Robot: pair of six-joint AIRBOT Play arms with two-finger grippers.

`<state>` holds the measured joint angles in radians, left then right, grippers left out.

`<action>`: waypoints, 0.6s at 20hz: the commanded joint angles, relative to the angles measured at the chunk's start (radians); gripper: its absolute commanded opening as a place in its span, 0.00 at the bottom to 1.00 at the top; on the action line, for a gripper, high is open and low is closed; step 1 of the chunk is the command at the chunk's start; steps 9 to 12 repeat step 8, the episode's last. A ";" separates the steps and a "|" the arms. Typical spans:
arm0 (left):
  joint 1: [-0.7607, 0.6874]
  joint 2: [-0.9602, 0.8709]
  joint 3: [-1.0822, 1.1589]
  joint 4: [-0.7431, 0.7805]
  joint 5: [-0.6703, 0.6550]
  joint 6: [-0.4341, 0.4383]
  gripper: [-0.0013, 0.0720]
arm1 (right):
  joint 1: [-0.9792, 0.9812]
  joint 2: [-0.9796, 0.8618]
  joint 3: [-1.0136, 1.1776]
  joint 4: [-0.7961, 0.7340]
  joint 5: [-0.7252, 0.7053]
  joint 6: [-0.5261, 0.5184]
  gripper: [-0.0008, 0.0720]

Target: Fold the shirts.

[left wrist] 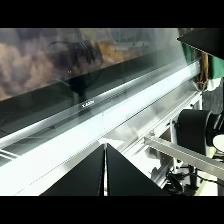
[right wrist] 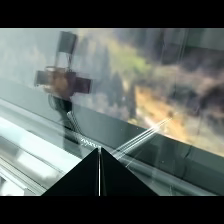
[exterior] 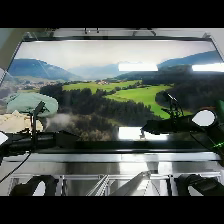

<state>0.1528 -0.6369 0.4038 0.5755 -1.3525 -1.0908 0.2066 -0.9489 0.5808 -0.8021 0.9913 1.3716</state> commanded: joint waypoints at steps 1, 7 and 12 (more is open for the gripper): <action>0.000 0.032 -0.005 0.000 -0.002 -0.018 0.04 | 0.003 0.001 -0.004 0.003 0.001 0.004 0.04; 0.000 0.031 -0.005 0.000 -0.009 -0.029 0.04 | 0.003 0.001 -0.004 0.003 0.001 0.004 0.04; 0.000 0.031 -0.005 0.000 -0.009 -0.029 0.04 | 0.003 0.001 -0.004 0.003 0.001 0.004 0.04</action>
